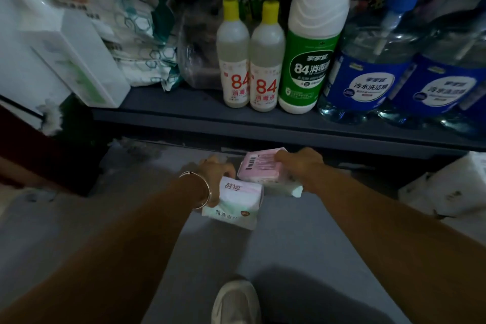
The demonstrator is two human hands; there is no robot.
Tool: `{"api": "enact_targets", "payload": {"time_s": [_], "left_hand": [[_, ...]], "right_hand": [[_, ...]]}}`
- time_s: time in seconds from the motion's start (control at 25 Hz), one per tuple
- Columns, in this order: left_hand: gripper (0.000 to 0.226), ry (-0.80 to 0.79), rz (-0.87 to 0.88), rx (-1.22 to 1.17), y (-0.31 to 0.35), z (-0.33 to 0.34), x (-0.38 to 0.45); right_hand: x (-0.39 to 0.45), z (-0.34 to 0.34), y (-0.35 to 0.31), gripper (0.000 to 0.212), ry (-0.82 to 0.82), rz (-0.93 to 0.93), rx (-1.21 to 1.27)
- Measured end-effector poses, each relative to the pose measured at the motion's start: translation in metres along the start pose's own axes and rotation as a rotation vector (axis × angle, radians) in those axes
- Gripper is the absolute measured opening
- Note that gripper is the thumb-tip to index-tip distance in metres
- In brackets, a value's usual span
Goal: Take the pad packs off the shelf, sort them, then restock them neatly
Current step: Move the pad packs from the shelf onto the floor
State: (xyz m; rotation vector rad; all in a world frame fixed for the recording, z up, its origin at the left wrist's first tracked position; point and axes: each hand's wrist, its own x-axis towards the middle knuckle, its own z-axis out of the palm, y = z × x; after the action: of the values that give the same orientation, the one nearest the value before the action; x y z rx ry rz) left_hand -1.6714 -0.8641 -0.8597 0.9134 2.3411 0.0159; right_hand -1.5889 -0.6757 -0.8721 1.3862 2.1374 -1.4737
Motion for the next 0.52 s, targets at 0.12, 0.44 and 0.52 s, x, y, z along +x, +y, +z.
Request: {"api": "enact_targets", "payload": {"time_s": [0.12, 0.44, 0.52], "left_hand": [[0.057, 0.077, 0.008, -0.124, 0.003, 0.014, 0.000], [0.069, 0.040, -0.083, -0.139, 0.015, 0.027, 0.013], [0.071, 0.051, -0.064, -0.120, 0.020, 0.015, 0.012]], "right_hand": [[0.004, 0.007, 0.002, 0.050, -0.107, 0.013, 0.078], [0.012, 0.002, 0.020, 0.030, -0.182, 0.053, -0.010], [0.011, -0.008, 0.015, 0.016, -0.164, -0.008, -0.088]]}}
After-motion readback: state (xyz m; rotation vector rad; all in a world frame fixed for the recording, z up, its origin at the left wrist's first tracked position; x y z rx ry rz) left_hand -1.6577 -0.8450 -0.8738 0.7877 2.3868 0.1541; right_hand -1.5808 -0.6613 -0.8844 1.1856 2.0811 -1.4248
